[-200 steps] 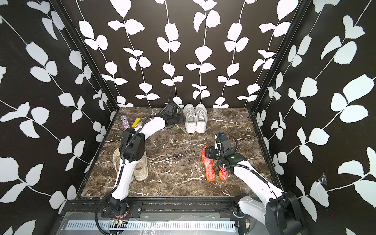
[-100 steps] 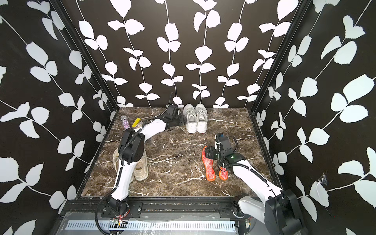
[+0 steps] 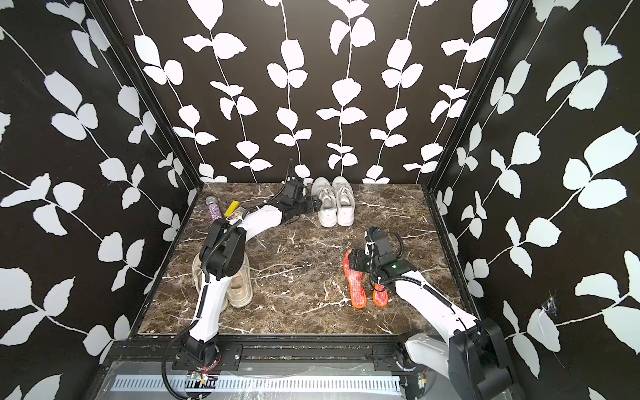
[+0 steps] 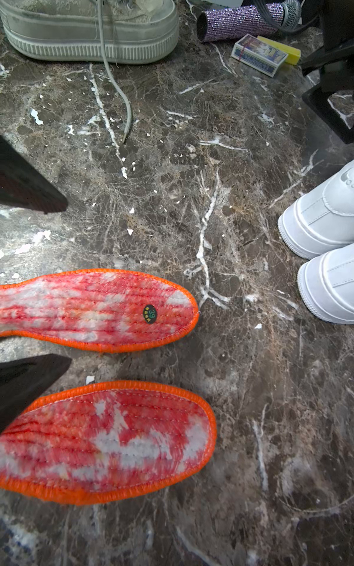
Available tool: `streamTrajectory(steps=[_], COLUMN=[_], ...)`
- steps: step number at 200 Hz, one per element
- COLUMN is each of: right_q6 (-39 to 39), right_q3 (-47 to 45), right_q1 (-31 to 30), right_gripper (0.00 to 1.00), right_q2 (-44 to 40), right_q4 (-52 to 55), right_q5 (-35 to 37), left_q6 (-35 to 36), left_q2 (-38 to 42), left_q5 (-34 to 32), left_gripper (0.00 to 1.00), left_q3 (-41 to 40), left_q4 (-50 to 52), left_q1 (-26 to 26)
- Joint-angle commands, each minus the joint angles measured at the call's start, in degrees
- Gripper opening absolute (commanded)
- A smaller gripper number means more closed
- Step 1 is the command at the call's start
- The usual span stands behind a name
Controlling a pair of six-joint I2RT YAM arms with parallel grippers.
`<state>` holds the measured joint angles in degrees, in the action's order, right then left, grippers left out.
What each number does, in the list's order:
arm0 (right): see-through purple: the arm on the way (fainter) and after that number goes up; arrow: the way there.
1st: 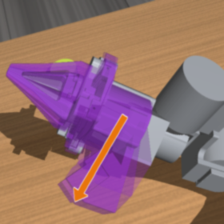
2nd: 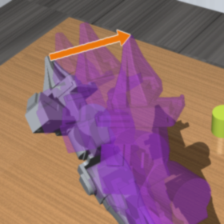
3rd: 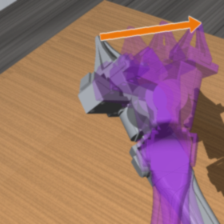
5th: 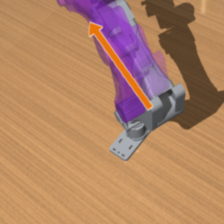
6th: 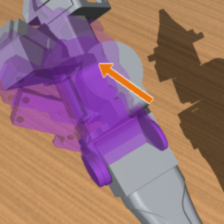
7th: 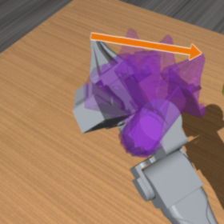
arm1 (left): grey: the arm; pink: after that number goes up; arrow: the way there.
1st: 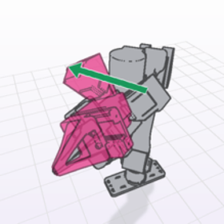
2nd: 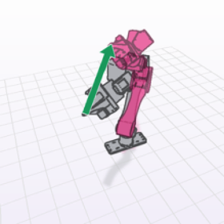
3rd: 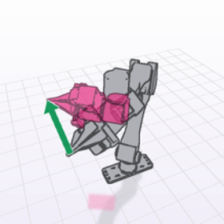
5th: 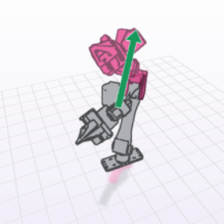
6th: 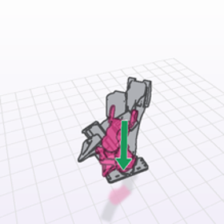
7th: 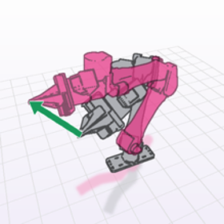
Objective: Remove the insole from the shoe
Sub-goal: Move the shoe to the center of the board.
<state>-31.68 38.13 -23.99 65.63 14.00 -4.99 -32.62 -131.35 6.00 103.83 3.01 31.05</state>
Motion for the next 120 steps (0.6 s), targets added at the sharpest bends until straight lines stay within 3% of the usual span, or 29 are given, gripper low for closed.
streamTrajectory(steps=[1, 88, 120], right_q6=[0.30, 0.38, 0.30], right_q3=[1.33, 0.88, 0.89], right_q1=[-0.19, -0.27, -0.27], right_gripper=[0.73, 0.73, 0.81], right_q2=[0.39, -0.05, -0.80], right_q4=[-0.82, -0.12, 0.51], right_q5=[0.21, 0.34, 1.11], left_q6=[-0.87, -0.31, 0.36], left_q2=[2.54, -3.45, -5.95], left_q5=[1.75, 3.36, 3.43], left_gripper=[0.78, 0.69, 0.61], left_q3=[1.37, 5.48, 8.30], left_q4=[-1.52, 1.89, 3.99], left_q1=[0.33, 0.33, 0.27])
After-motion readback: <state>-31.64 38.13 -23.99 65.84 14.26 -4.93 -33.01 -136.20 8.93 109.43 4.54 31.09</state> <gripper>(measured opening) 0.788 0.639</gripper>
